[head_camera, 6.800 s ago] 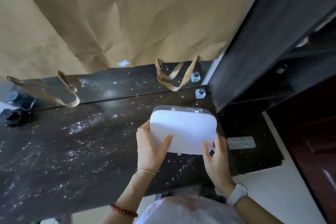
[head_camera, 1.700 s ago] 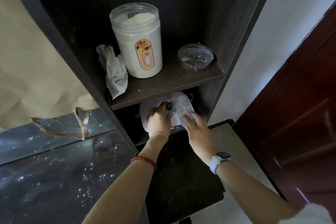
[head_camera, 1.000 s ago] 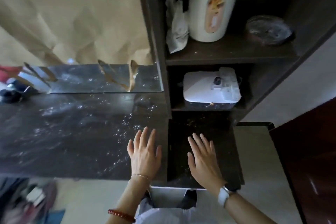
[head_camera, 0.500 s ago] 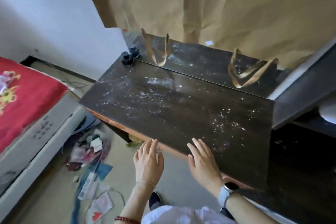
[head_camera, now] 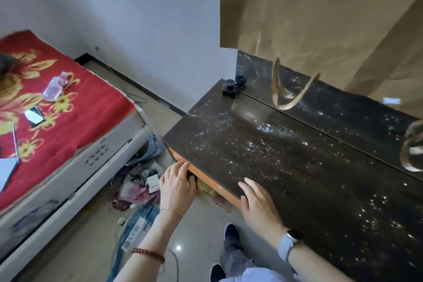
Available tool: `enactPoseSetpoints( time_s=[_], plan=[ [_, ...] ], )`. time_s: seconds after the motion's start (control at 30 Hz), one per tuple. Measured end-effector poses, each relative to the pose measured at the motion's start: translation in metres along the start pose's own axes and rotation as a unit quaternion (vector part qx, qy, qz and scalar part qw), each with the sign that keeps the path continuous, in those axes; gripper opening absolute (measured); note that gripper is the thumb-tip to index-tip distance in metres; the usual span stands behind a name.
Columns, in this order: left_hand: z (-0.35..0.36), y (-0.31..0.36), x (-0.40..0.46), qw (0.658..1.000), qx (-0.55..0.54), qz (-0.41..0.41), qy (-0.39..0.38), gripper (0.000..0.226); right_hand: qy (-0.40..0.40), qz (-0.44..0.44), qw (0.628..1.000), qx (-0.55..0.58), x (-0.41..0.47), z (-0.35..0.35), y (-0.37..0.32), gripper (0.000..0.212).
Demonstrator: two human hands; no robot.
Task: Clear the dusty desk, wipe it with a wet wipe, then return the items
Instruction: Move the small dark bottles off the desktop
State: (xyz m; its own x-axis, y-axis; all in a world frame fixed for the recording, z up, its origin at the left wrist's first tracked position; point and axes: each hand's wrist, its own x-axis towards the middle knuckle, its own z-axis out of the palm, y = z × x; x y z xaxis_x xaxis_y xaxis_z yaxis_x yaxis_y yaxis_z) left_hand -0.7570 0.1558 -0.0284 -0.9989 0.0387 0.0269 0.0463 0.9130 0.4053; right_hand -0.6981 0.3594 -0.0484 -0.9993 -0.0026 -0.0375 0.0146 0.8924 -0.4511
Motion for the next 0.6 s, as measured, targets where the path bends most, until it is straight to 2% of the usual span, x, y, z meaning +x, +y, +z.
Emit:
enactPoseSetpoints(
  time_s=[0.07,0.3,0.43,0.6],
  plan=[
    [0.002,-0.004,0.037,1.000,-0.005,-0.011,-0.011,0.039,-0.009,-0.003,1.000,0.023,0.036,0.002,0.001,0.041],
    [0.021,-0.001,0.145,0.993,0.043,-0.050,-0.100,0.052,0.026,0.007,0.998,0.050,0.171,-0.001,0.003,0.034],
    [0.036,-0.005,0.193,0.983,0.081,-0.068,-0.150,0.060,0.031,0.004,0.999,0.025,0.251,-0.021,0.005,0.044],
    [0.061,-0.025,0.206,0.962,0.104,-0.108,-0.229,0.064,0.014,0.034,0.999,-0.024,0.322,-0.027,0.005,0.058]
  ],
)
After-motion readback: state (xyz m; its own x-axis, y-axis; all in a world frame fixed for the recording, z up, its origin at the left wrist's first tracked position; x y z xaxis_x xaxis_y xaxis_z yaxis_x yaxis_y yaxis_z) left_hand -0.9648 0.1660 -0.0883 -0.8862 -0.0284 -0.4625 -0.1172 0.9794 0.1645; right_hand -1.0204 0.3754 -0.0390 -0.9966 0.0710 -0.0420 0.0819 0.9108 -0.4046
